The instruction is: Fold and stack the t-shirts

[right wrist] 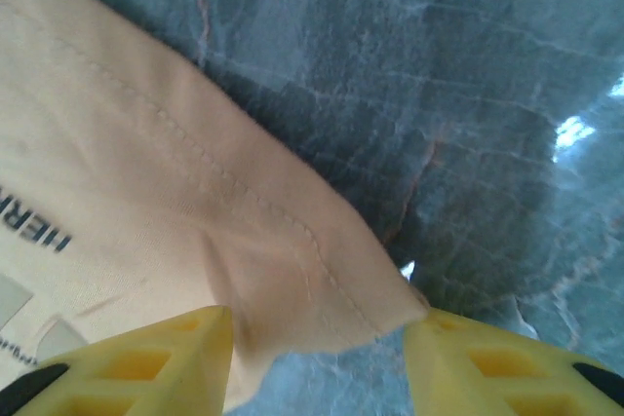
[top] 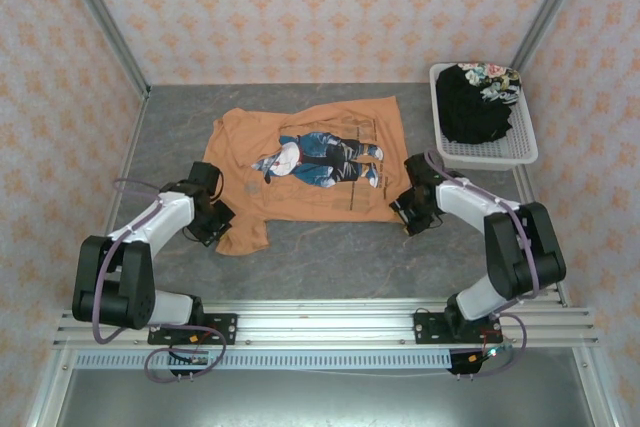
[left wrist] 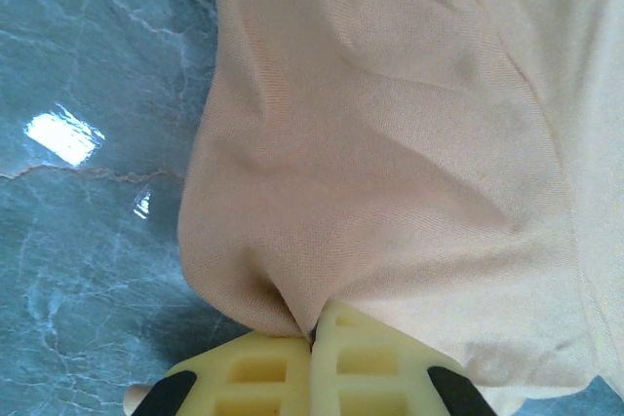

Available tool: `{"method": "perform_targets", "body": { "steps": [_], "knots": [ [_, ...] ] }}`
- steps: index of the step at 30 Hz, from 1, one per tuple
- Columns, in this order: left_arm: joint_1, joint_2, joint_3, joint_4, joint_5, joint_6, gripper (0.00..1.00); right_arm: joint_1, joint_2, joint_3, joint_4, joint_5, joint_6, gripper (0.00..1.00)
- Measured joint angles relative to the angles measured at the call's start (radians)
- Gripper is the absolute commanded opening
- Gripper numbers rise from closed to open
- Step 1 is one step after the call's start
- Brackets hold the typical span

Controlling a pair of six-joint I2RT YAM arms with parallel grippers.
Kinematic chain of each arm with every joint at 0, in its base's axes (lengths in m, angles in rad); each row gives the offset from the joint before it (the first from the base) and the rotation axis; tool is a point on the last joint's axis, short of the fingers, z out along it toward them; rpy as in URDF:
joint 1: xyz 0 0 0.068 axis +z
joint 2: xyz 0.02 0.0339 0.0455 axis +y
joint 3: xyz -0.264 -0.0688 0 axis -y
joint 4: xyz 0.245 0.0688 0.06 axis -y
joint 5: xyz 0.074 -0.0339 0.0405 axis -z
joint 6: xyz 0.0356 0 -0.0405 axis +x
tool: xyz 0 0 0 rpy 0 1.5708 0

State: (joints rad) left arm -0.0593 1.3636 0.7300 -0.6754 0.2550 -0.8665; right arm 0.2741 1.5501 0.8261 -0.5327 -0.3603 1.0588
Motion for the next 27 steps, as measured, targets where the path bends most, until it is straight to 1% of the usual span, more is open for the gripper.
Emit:
{"method": "perform_targets", "body": {
  "steps": [2,7,9,12,15,17,20,23,25,27],
  "knots": [
    [0.000,-0.004,0.000,0.000,0.000,0.000,0.00,-0.001,0.019,0.008,-0.009,-0.003,0.016,0.41],
    [0.000,-0.007,0.000,0.000,0.000,0.000,0.00,-0.011,0.054,0.041,-0.083,-0.006,0.045,0.09],
    [0.000,-0.007,0.005,0.000,0.000,0.000,0.00,-0.013,0.058,0.054,-0.104,-0.004,0.041,0.01],
    [0.000,-0.007,0.048,-0.012,0.000,0.001,0.00,-0.010,0.072,0.106,-0.059,0.015,0.006,0.00],
    [0.011,-0.007,0.167,-0.028,0.001,0.000,0.00,-0.008,0.072,0.235,-0.050,0.043,-0.061,0.00],
    [0.031,-0.006,0.284,-0.032,0.001,-0.001,0.00,-0.008,0.072,0.348,-0.050,0.056,-0.115,0.00],
    [0.063,0.014,0.526,-0.035,-0.001,-0.004,0.00,-0.010,0.071,0.554,-0.049,0.069,-0.200,0.00],
    [0.079,0.025,0.748,-0.029,-0.009,-0.007,0.00,-0.013,0.056,0.719,-0.042,0.076,-0.274,0.00],
    [0.080,0.019,0.856,-0.023,-0.021,-0.007,0.00,-0.017,0.026,0.779,-0.031,0.076,-0.313,0.00],
    [0.080,-0.010,0.921,-0.013,-0.035,-0.007,0.00,-0.020,-0.034,0.798,-0.007,0.068,-0.351,0.00]
  ]
}}
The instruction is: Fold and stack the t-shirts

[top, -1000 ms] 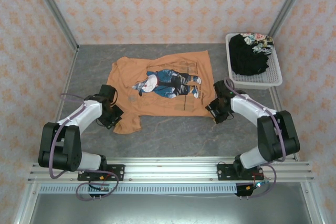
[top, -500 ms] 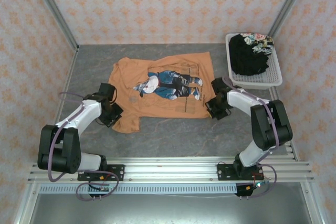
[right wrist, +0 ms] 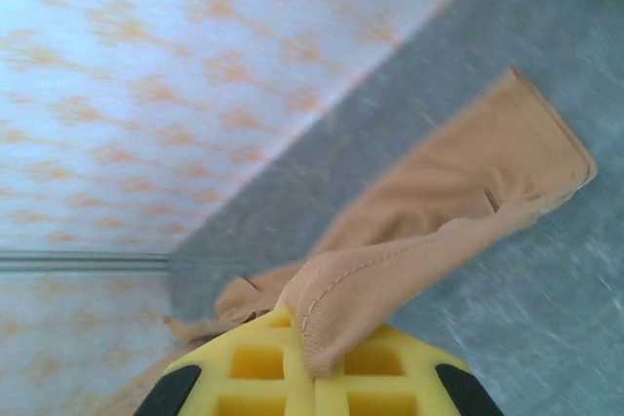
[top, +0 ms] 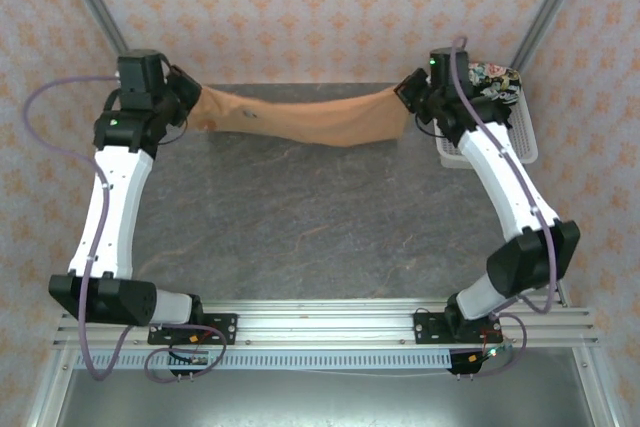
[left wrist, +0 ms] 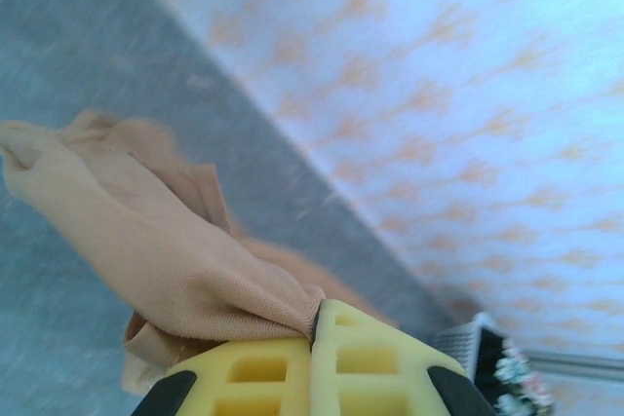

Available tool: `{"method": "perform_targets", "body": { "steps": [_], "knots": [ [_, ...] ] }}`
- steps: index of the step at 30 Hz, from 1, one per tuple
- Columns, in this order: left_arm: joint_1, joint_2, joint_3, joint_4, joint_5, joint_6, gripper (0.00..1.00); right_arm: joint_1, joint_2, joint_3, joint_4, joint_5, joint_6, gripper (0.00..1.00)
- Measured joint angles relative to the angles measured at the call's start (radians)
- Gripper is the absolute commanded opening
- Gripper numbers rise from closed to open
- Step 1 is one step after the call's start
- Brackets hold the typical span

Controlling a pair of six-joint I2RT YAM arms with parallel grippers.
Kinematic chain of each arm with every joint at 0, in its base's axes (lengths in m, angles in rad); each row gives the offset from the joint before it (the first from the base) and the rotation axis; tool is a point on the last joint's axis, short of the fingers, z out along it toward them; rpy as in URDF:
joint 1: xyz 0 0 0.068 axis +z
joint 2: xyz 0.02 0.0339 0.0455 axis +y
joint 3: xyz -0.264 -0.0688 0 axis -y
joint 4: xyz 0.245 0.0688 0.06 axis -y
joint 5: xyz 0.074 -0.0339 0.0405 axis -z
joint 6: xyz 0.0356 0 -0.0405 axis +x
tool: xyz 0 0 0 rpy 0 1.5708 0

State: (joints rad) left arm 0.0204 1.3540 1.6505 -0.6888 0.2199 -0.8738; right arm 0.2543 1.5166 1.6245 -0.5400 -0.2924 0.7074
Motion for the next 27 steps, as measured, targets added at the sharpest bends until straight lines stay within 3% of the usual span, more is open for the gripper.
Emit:
{"method": "perform_targets", "body": {
  "steps": [8,13,17,27],
  "knots": [
    [0.000,-0.230,0.105,-0.003,-0.080,0.004,0.00,0.000,-0.315,-0.029,0.072,-0.033,-0.071,0.00],
    [0.000,-0.166,0.378,-0.016,-0.098,0.011,0.00,-0.001,-0.375,0.011,0.112,-0.060,-0.060,0.00],
    [0.006,-0.029,0.567,-0.027,-0.097,0.020,0.00,-0.003,-0.290,0.055,0.171,-0.088,-0.028,0.00],
    [0.082,0.415,0.745,-0.049,-0.038,0.038,0.00,-0.042,0.139,0.145,0.303,-0.163,0.060,0.00]
  ]
}}
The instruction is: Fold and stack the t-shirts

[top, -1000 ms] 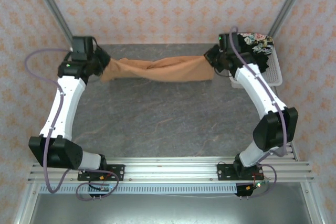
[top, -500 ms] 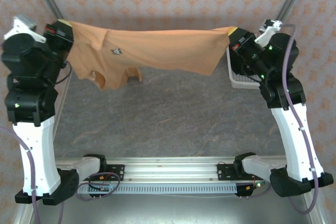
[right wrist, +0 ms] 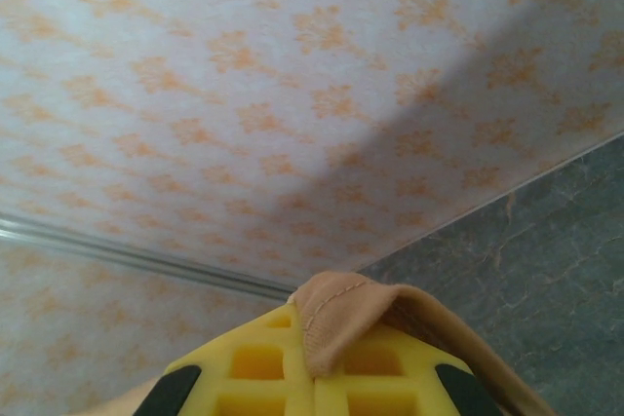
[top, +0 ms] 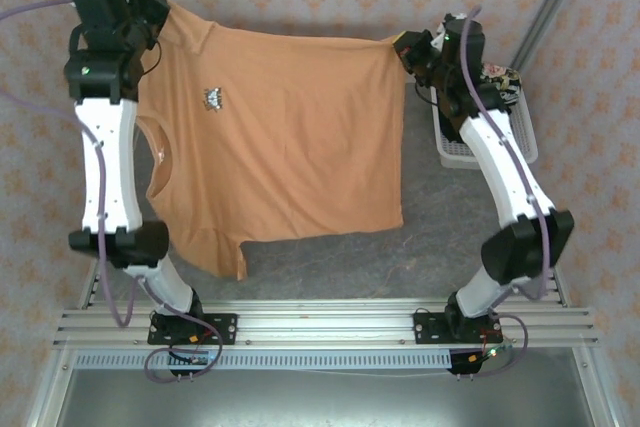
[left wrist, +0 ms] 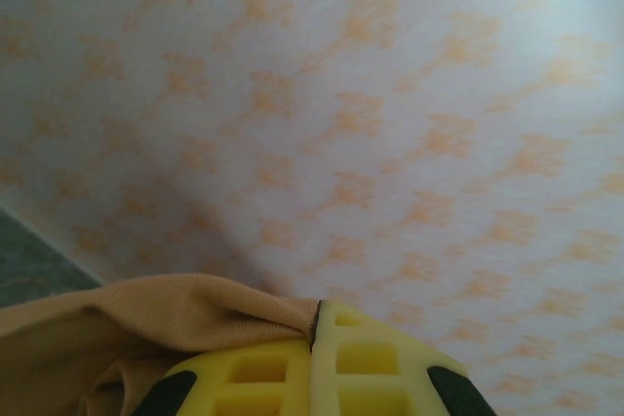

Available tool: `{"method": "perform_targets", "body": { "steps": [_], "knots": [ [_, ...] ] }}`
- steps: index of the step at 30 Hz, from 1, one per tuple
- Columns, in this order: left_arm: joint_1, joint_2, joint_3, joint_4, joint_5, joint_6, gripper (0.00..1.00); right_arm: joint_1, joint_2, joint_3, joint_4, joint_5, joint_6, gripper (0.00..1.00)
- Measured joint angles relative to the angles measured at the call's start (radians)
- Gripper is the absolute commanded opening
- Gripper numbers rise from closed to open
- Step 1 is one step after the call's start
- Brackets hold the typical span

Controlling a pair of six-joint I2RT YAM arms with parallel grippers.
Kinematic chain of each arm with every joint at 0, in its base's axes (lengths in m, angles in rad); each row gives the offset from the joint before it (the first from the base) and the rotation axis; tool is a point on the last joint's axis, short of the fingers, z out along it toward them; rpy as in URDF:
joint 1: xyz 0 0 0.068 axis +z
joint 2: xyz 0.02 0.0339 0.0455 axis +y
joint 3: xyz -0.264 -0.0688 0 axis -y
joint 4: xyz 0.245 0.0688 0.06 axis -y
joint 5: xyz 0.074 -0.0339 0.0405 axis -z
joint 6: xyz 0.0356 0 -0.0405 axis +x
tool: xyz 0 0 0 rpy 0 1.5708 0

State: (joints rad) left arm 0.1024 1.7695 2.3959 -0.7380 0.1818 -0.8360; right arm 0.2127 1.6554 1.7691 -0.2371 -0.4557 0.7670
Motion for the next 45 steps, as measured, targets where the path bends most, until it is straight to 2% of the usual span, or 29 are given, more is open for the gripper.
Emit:
{"method": "perform_targets", "body": {
  "steps": [6,9,12,15,17,18,19,21,24,26,30,34,38,45],
  "knots": [
    [0.037,0.249,0.285,-0.024,0.067,-0.004,0.00,-0.033,0.195,0.254,0.002,-0.025,0.022,0.00],
    [0.045,0.280,0.378,-0.009,0.084,-0.020,0.00,-0.055,0.261,0.442,-0.029,-0.024,0.015,0.00],
    [0.048,0.236,0.397,0.010,0.105,-0.039,0.00,-0.083,0.307,0.636,-0.084,-0.024,0.002,0.00],
    [0.042,0.151,0.376,-0.017,0.130,-0.033,0.00,-0.113,0.323,0.753,-0.140,-0.024,-0.021,0.00],
    [0.026,0.050,0.273,-0.037,0.142,-0.015,0.00,-0.127,0.319,0.764,-0.171,-0.024,-0.043,0.00],
    [0.008,-0.029,0.161,-0.037,0.145,0.001,0.00,-0.132,0.317,0.753,-0.194,-0.024,-0.059,0.00],
    [-0.007,-0.090,0.068,-0.037,0.146,0.008,0.00,-0.135,0.311,0.728,-0.209,-0.024,-0.072,0.00],
    [-0.054,-0.252,-0.232,-0.020,0.153,0.019,0.00,-0.137,0.274,0.581,-0.222,-0.023,-0.095,0.00],
    [-0.106,-0.431,-0.689,0.014,0.153,0.010,0.00,-0.137,0.179,0.208,-0.184,-0.016,-0.101,0.00],
    [-0.129,-0.490,-0.948,0.036,0.151,-0.007,0.00,-0.134,0.126,-0.054,-0.163,-0.013,-0.090,0.00],
    [-0.193,-0.477,-1.400,0.080,0.153,-0.066,0.00,-0.107,0.086,-0.444,-0.147,0.002,-0.071,0.00],
    [-0.274,-0.468,-1.596,0.078,0.152,-0.113,0.00,-0.044,0.073,-0.644,-0.160,0.026,-0.068,0.00],
    [-0.298,-0.483,-1.714,0.129,0.151,-0.188,0.00,-0.002,0.058,-0.730,-0.190,0.063,-0.068,0.00],
    [-0.338,-0.548,-1.802,0.114,0.145,-0.275,0.00,0.043,-0.048,-0.847,-0.277,0.148,-0.044,0.00]
  ]
}}
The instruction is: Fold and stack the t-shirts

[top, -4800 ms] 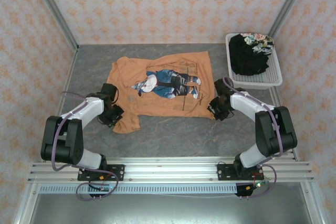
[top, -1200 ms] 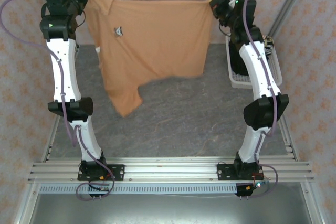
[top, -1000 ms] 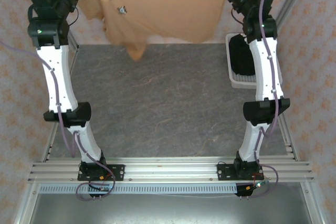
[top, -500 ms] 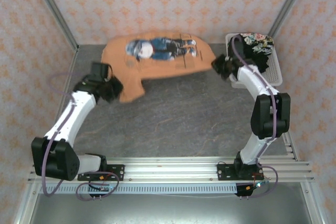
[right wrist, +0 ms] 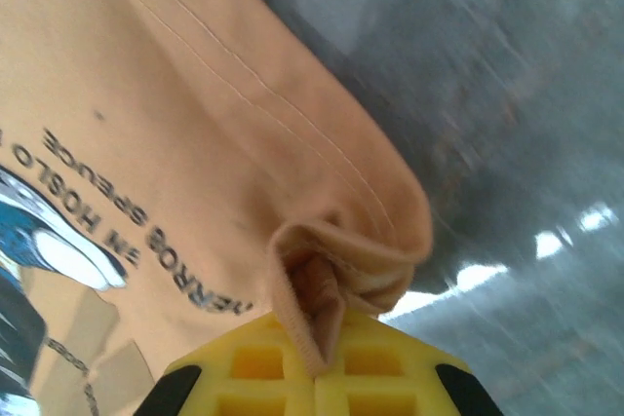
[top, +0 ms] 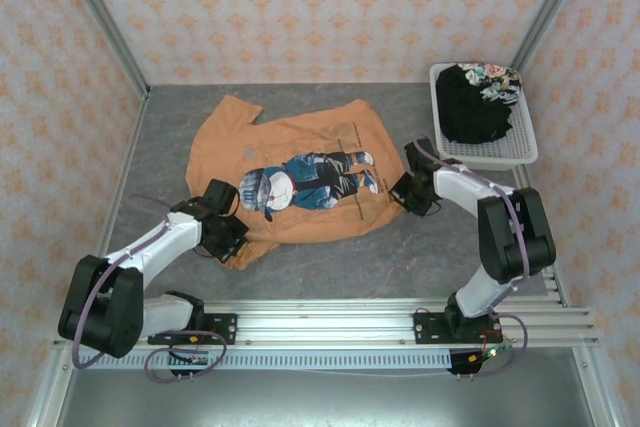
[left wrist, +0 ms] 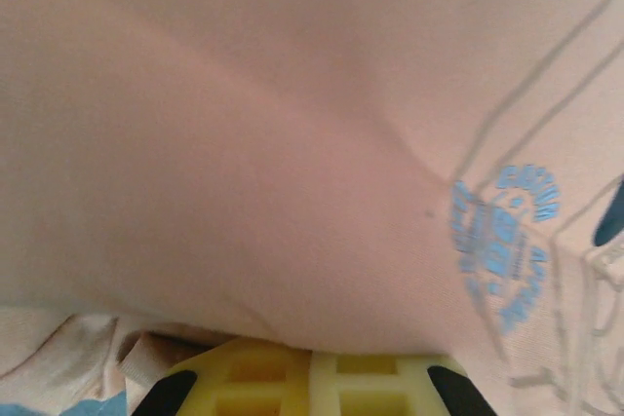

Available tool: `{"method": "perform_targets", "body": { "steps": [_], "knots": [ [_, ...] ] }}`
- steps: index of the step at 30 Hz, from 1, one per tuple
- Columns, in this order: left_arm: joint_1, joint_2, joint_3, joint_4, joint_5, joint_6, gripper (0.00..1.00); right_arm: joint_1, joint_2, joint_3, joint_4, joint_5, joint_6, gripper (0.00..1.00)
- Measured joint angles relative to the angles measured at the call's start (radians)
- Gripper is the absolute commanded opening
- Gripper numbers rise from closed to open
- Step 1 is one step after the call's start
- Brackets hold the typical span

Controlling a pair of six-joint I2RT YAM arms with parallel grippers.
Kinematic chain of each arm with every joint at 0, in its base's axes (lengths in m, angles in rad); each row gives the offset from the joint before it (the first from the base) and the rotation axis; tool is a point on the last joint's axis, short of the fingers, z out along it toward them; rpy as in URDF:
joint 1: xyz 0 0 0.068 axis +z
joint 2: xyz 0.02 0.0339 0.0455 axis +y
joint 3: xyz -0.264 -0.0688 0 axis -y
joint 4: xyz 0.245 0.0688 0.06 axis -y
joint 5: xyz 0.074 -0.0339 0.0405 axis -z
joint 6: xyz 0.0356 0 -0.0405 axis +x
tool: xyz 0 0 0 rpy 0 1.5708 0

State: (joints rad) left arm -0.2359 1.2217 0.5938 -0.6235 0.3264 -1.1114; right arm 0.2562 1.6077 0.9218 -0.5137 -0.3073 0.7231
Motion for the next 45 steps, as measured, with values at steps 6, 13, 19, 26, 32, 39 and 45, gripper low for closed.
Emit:
{"method": "perform_targets", "body": {
  "steps": [6,13,19,26,32,39,45],
  "knots": [
    [0.000,-0.035,-0.002,-0.016,-0.020,-0.034,0.00,0.023,-0.146,-0.102,-0.075,0.058,0.044,0.00],
    [0.000,-0.040,-0.007,-0.071,-0.016,-0.067,0.00,0.023,-0.196,-0.156,-0.134,0.071,0.066,0.00],
    [0.000,-0.160,-0.003,-0.156,0.008,-0.106,0.00,0.023,-0.238,-0.159,-0.172,0.108,0.058,0.00],
    [0.000,-0.234,0.022,-0.265,0.036,-0.123,0.03,0.023,-0.238,-0.136,-0.215,0.176,0.031,0.00],
    [0.000,-0.331,0.008,-0.319,0.071,-0.160,0.55,0.023,-0.238,-0.135,-0.241,0.190,0.016,0.32],
    [0.005,-0.238,0.132,-0.358,0.039,-0.145,0.53,0.024,-0.331,-0.101,-0.281,0.218,-0.018,0.45],
    [0.116,0.061,0.282,-0.269,-0.019,-0.065,0.39,0.046,-0.293,-0.023,-0.185,0.159,-0.081,0.34]
  ]
}}
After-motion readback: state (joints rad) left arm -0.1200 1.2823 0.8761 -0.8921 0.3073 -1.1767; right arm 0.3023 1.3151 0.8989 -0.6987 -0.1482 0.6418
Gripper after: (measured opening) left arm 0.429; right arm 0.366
